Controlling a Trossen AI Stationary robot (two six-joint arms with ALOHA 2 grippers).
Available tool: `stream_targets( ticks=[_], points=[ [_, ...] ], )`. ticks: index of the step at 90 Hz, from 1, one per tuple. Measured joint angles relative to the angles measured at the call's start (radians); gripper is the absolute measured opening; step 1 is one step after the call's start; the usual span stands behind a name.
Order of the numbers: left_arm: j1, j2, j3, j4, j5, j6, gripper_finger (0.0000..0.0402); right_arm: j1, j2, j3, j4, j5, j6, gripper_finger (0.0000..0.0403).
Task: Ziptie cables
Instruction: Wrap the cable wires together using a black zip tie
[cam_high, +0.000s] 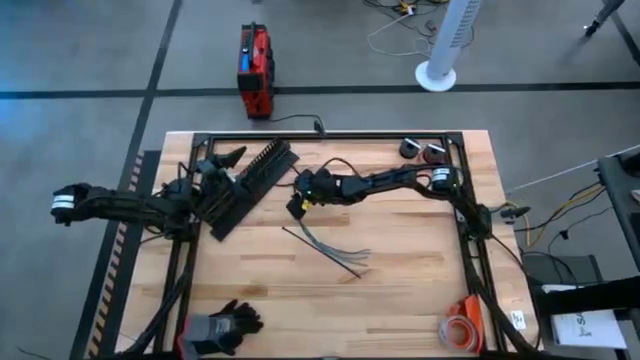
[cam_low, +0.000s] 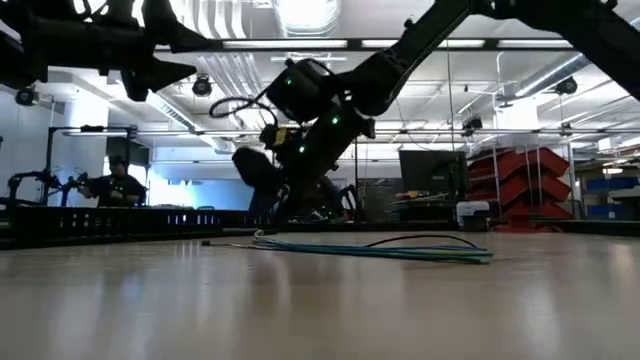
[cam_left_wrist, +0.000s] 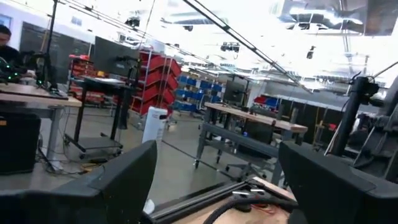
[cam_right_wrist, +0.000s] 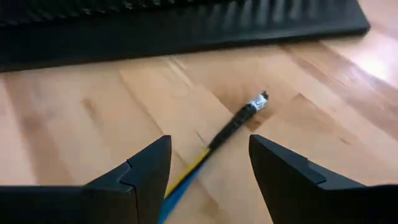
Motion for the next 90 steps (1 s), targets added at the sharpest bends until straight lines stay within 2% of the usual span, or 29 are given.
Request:
stream_targets(
  ticks=[20, 42, 56, 74, 82, 90],
  points=[
    [0.000, 0.001, 0.000, 0.000, 0.000, 0.014, 0.0323, -0.001, 0.088, 0.076, 0.005, 0.061, 0.013, 0.0204],
    [0.000, 0.001, 0.000, 0.001, 0.001, 0.017, 0.0323, 0.012, 0.142, 0.127, -0.015, 0.200, -0.058, 0.0192],
    [-0.001, 0.004, 0.000, 0.002, 0.001, 0.017, 0.0323, 0.016, 0.146, 0.131, -0.022, 0.211, -0.084, 0.0138],
    [0.000, 0.008, 0.000, -0.056, 0.002, 0.044, 0.0323, 0.022, 0.141, 0.130, -0.026, 0.182, -0.118, 0.0020],
    [0.000, 0.006, 0.000, -0.078, 0.002, 0.048, 0.0323, 0.033, 0.123, 0.127, -0.051, 0.183, -0.177, 0.0010],
    [0.000, 0.001, 0.000, -0.083, 0.002, 0.048, 0.0323, 0.065, 0.077, 0.116, -0.131, 0.252, -0.232, 0.0005]
  ],
)
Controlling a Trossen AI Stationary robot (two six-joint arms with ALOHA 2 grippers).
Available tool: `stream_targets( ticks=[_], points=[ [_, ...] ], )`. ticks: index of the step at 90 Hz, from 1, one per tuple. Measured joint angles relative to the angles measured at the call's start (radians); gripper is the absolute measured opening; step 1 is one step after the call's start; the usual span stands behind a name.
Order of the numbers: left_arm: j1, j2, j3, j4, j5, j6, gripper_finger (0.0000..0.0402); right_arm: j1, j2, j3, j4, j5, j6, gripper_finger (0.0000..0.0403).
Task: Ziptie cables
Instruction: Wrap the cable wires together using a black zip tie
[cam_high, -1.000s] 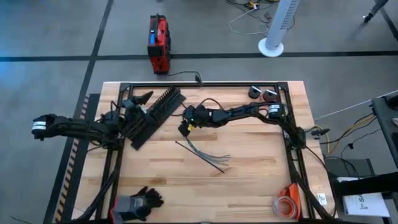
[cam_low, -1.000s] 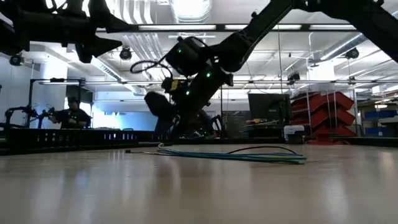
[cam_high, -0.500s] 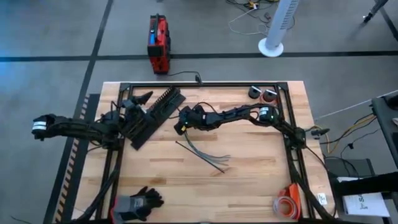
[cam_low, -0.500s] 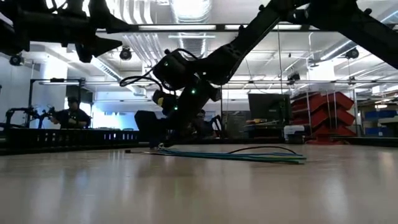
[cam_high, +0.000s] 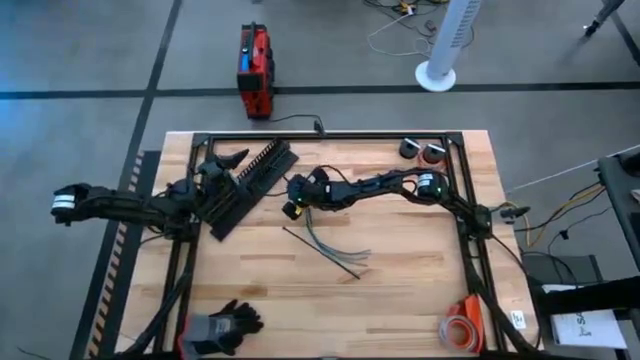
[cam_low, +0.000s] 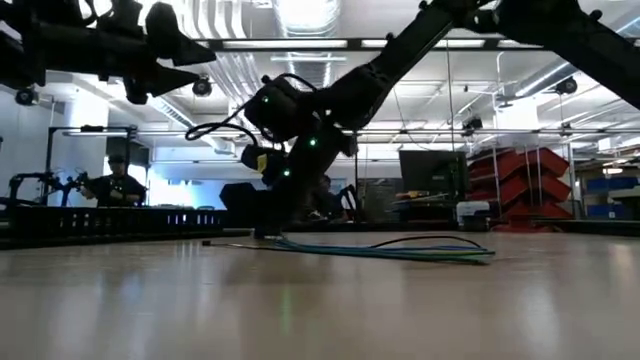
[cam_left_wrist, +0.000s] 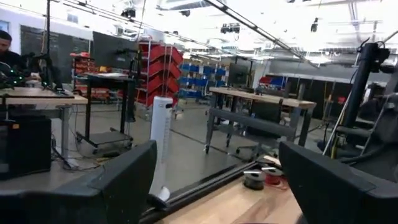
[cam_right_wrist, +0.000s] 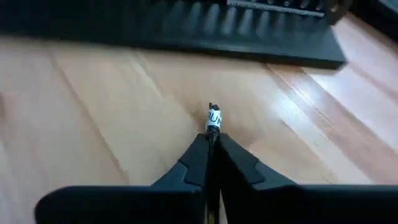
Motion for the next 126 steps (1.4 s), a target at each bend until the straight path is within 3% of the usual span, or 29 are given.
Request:
stream_targets(
  ticks=[31, 36, 48, 59, 68, 78, 97, 126],
  points=[
    [0.000, -0.004, -0.001, -0.059, 0.036, -0.001, 0.0323, 0.161, -0.402, -0.123, -0.119, 0.067, -0.194, 0.0002],
    [0.000, 0.002, -0.001, -0.062, 0.124, -0.010, 0.0323, 0.188, -0.478, -0.152, -0.117, 0.065, -0.217, 0.0002],
    [0.001, 0.040, 0.000, -0.127, 0.477, -0.019, 0.0323, 0.247, -0.652, -0.219, -0.165, 0.072, -0.220, 0.0001],
    [0.001, 0.107, -0.001, -0.147, 0.601, -0.035, 0.0323, 0.303, -0.772, -0.276, -0.227, 0.069, -0.179, 0.0001],
    [0.001, 0.173, 0.020, -0.211, 0.610, -0.036, 0.0322, 0.338, -0.856, -0.327, -0.249, 0.069, -0.161, 0.0001],
    [0.002, 0.239, 0.091, -0.411, 0.610, -0.067, 0.0306, 0.356, -0.911, -0.384, -0.307, 0.064, -0.120, 0.0003],
    [0.002, 0.390, 0.261, -0.768, 0.610, -0.106, 0.0235, 0.360, -0.956, -0.456, -0.441, 0.066, -0.010, 0.0005],
    [0.002, 0.633, 0.337, -0.847, 0.611, -0.107, 0.0127, 0.373, -0.955, -0.587, -0.440, 0.061, -0.021, 0.0006]
  ],
)
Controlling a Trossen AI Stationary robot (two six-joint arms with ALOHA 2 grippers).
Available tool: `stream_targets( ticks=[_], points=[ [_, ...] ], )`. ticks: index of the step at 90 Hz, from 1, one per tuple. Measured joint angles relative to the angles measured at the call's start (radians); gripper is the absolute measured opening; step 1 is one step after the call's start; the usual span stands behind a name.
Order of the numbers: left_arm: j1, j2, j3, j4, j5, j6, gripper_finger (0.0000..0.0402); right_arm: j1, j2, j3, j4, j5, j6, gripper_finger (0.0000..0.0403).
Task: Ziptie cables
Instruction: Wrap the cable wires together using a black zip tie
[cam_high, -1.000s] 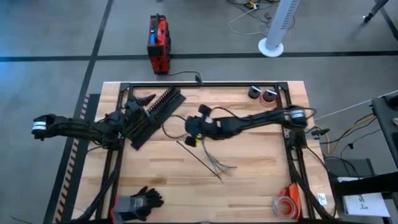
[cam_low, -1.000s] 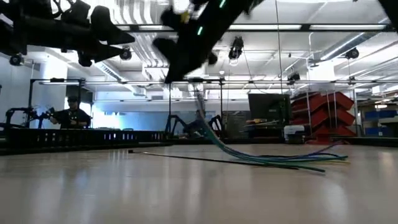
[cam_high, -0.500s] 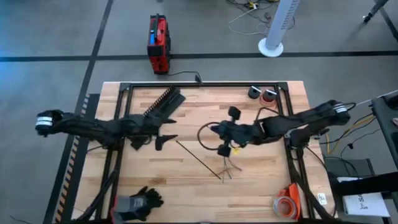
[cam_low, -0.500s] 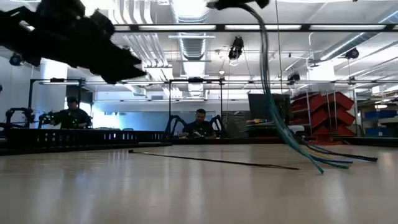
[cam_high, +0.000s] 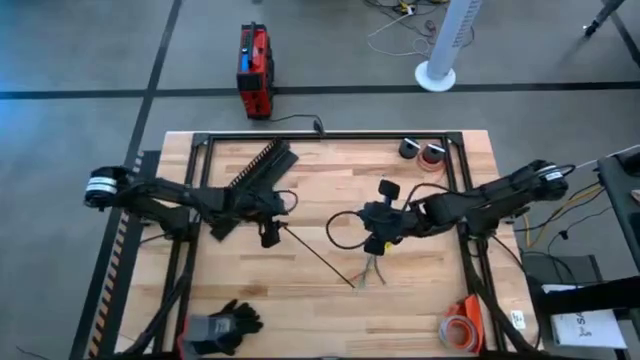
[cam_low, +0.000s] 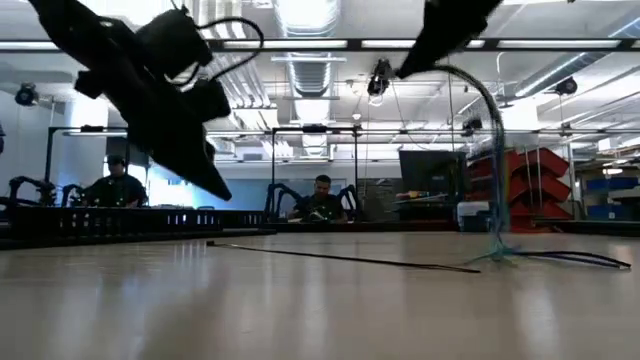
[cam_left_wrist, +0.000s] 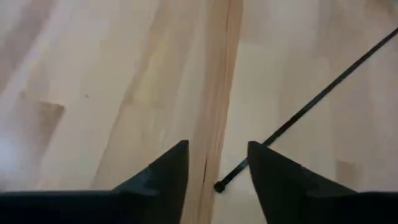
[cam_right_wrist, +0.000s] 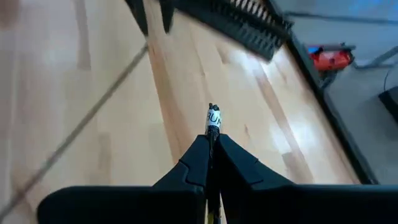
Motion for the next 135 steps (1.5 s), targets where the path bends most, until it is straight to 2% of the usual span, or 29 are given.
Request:
stream_targets(
  ticks=[12, 24, 43, 68, 82, 98, 120, 135],
  points=[
    [0.000, 0.052, 0.034, -0.064, 0.000, -0.002, 0.0102, 0.017, -0.001, -0.071, 0.001, -0.004, 0.057, 0.0006],
    [-0.002, 0.079, 0.072, -0.128, 0.001, -0.002, 0.0095, 0.022, -0.001, -0.116, 0.005, -0.002, 0.103, 0.0006],
    [-0.003, 0.141, 0.076, -0.135, 0.000, 0.124, 0.0106, 0.022, 0.002, -0.167, 0.071, -0.002, 0.117, 0.0007],
    [-0.005, 0.211, 0.093, -0.132, 0.004, 0.132, 0.0126, 0.022, 0.003, -0.206, 0.119, -0.027, 0.110, 0.0007],
    [-0.003, 0.222, 0.098, -0.128, 0.064, 0.162, 0.0124, 0.022, 0.003, -0.207, 0.140, -0.027, 0.107, 0.0007],
    [-0.004, 0.239, 0.099, -0.153, 0.085, 0.123, 0.0092, 0.022, 0.003, -0.207, 0.158, -0.027, 0.097, 0.0007],
    [-0.018, 0.239, 0.098, -0.156, 0.102, 0.101, 0.0013, 0.022, 0.003, -0.207, 0.164, -0.027, 0.099, 0.0007],
    [-0.025, 0.240, 0.096, -0.151, 0.107, 0.077, 0.0006, 0.021, 0.003, -0.207, 0.191, -0.028, 0.107, 0.0007]
  ],
)
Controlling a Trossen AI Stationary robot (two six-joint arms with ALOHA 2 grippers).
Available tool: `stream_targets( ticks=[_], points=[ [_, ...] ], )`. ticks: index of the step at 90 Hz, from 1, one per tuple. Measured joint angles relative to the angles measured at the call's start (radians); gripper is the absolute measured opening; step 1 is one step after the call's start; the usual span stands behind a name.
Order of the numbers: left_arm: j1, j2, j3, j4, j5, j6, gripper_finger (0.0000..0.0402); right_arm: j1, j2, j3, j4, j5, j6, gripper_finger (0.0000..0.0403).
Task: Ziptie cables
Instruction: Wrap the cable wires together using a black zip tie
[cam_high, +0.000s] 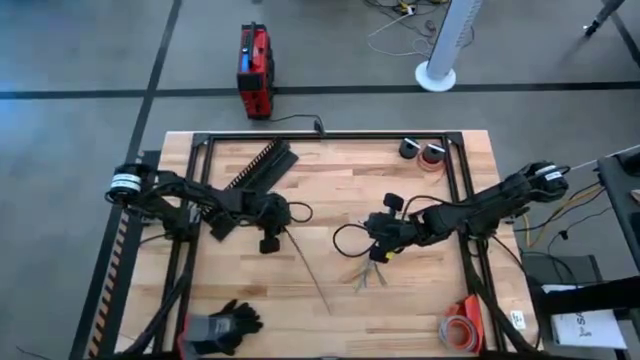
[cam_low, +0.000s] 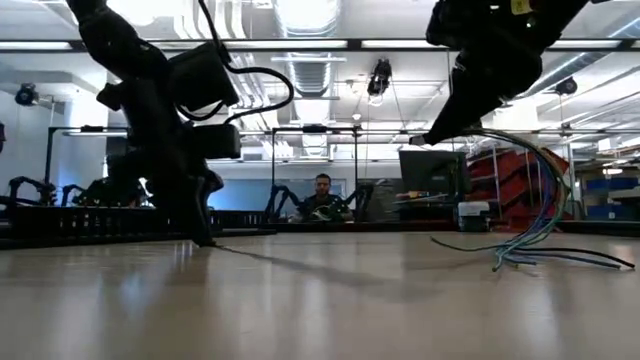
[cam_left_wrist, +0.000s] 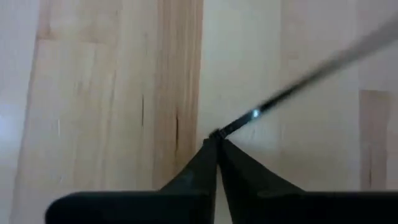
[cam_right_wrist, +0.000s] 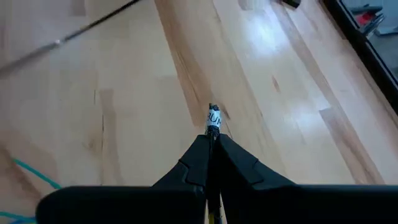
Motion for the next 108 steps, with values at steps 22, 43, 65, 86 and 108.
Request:
stream_targets(
  ticks=[22, 43, 65, 86, 108],
  points=[
    [-0.004, -0.040, -0.001, 0.006, 0.001, 0.000, 0.0009, 0.000, 0.000, 0.000, 0.047, -0.028, -0.025, 0.0007],
    [-0.009, -0.131, 0.009, -0.026, 0.022, 0.088, 0.0062, 0.000, 0.000, 0.000, 0.049, -0.027, -0.025, 0.0007],
    [-0.007, -0.085, 0.057, 0.020, 0.000, 0.203, 0.0177, -0.002, 0.000, 0.000, 0.100, -0.027, -0.045, 0.0007],
    [-0.006, -0.009, 0.109, -0.052, -0.005, 0.241, 0.0227, -0.002, 0.000, 0.000, 0.099, -0.027, -0.065, 0.0007],
    [-0.005, -0.006, 0.129, -0.158, -0.008, 0.240, 0.0188, -0.002, 0.000, 0.000, 0.099, -0.026, -0.079, 0.0007]
  ],
)
